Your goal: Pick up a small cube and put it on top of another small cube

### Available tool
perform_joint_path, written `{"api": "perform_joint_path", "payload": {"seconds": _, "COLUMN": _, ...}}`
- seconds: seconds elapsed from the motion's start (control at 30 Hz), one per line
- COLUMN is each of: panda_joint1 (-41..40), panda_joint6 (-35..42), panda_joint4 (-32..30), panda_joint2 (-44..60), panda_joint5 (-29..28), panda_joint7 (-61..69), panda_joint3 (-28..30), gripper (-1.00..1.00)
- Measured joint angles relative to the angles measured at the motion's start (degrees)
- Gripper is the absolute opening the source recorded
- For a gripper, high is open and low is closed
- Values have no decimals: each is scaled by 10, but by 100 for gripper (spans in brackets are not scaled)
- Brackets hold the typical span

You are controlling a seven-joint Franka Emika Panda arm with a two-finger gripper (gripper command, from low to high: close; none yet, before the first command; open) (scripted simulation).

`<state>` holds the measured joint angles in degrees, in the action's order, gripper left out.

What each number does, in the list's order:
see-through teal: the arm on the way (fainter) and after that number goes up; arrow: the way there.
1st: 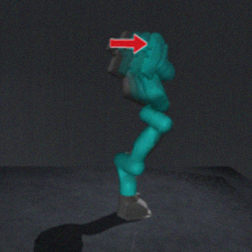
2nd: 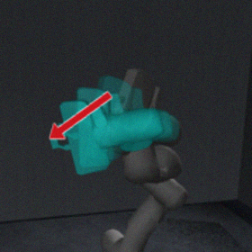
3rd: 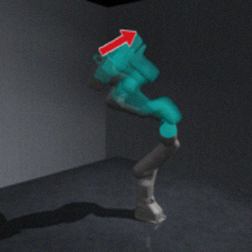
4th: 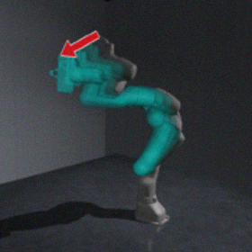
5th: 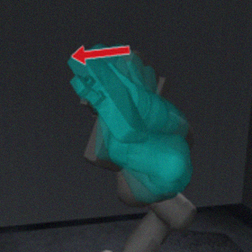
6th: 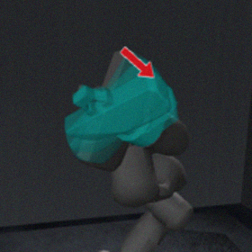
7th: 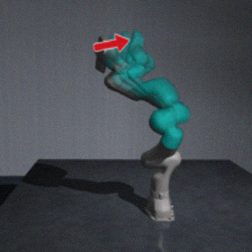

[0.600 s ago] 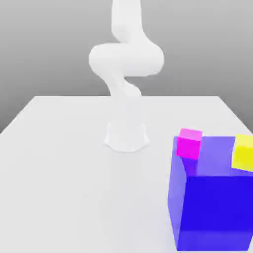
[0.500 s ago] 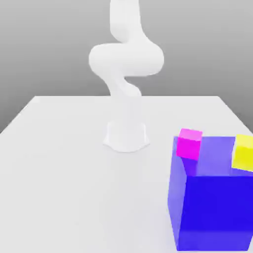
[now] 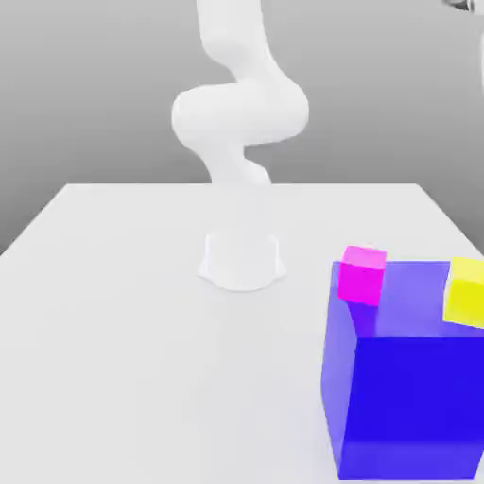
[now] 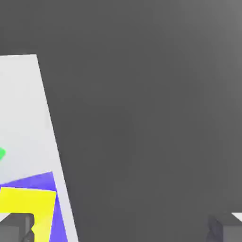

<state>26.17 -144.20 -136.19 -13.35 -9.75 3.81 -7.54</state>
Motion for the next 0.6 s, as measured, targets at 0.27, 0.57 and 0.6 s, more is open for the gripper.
{"api": "perform_joint_path", "payload": {"seconds": 0.27, "panda_joint1": 87, "panda_joint6": -87, "panda_joint4": -116, "panda_joint2": 146, "panda_joint5": 8, "panda_joint7": 183, "panda_joint3": -44, "gripper": 0}}
{"api": "perform_joint_path", "payload": {"seconds": 0.57, "panda_joint1": 58, "panda_joint6": -202, "panda_joint4": -228, "panda_joint2": 189, "panda_joint5": 54, "panda_joint7": 348, "panda_joint3": -58, "gripper": 0}}
{"api": "perform_joint_path", "payload": {"seconds": 0.6, "panda_joint1": 62, "panda_joint6": -217, "panda_joint4": -227, "panda_joint2": 206, "panda_joint5": 40, "panda_joint7": 338, "panda_joint3": -51, "gripper": 0}}
